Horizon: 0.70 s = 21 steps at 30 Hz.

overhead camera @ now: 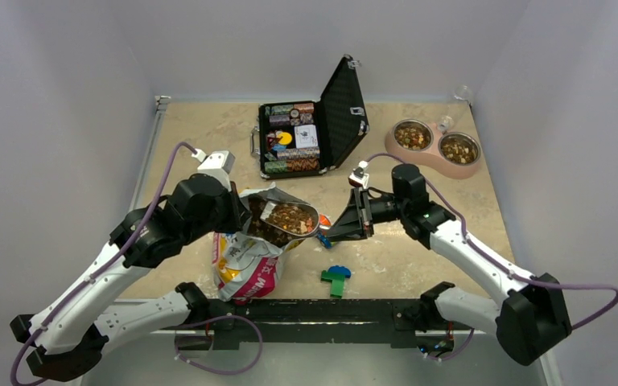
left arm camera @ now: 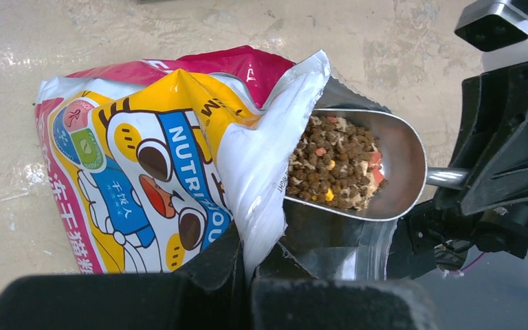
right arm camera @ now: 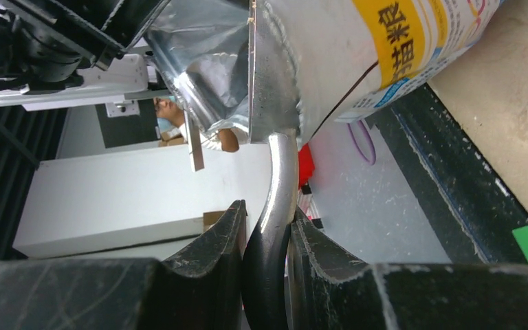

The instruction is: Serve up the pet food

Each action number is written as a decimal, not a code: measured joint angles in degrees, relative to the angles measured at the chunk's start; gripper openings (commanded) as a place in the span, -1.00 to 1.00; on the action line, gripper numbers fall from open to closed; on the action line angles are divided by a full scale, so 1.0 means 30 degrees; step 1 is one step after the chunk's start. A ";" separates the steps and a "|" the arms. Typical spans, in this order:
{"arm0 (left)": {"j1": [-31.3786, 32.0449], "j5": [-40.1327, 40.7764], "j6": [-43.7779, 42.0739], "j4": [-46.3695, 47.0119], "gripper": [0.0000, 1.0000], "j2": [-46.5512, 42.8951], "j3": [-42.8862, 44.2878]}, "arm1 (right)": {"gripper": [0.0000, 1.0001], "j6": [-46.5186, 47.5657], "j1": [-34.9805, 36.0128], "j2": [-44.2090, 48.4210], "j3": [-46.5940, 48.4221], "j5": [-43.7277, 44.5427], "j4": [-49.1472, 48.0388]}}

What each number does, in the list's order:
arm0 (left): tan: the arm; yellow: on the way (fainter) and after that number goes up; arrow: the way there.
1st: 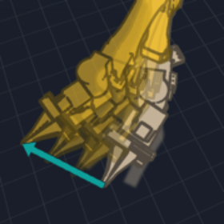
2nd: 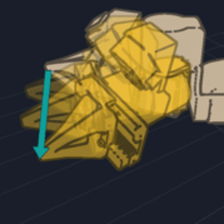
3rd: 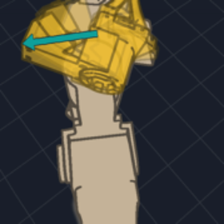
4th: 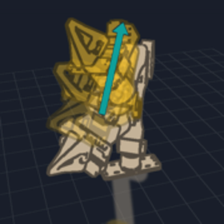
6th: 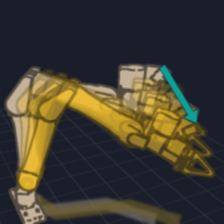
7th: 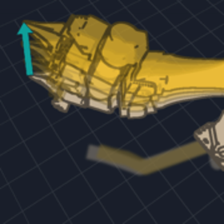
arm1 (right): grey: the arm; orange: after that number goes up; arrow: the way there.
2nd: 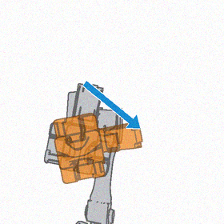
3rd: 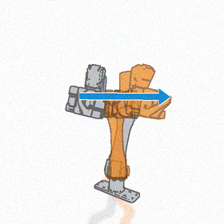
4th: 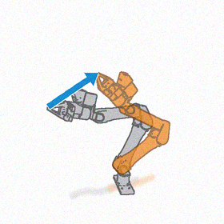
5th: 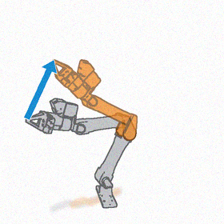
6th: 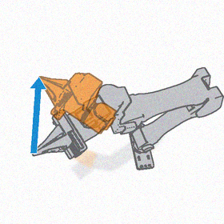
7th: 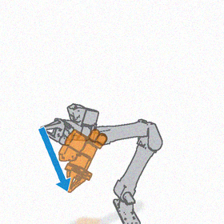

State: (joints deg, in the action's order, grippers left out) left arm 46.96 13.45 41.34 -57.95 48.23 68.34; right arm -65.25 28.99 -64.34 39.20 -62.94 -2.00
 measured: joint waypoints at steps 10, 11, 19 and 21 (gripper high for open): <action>0.0000 -0.0291 0.0372 0.0423 -1.00 0.0758 0.0066 | -1.00 -0.0641 -0.1188 0.3344 -0.0670 -0.0364 0.2397; 0.0000 -0.0437 0.0372 0.0466 -1.00 0.0925 0.0131 | -1.00 -0.0692 -0.1231 0.3570 -0.0794 -0.0335 0.2426; 0.0036 -0.0408 0.0474 0.0372 -1.00 0.1464 0.0393 | -1.00 -0.0874 -0.1574 0.5523 -0.0896 -0.0131 0.3308; 0.0051 -0.0015 0.0721 -0.0109 -1.00 0.1668 0.0721 | -1.00 -0.0831 -0.1610 0.6200 -0.0896 0.0073 0.4007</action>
State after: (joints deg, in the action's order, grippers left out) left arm 47.11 13.41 43.51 -58.28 53.23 70.50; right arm -67.75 24.16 -45.74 36.51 -62.72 10.02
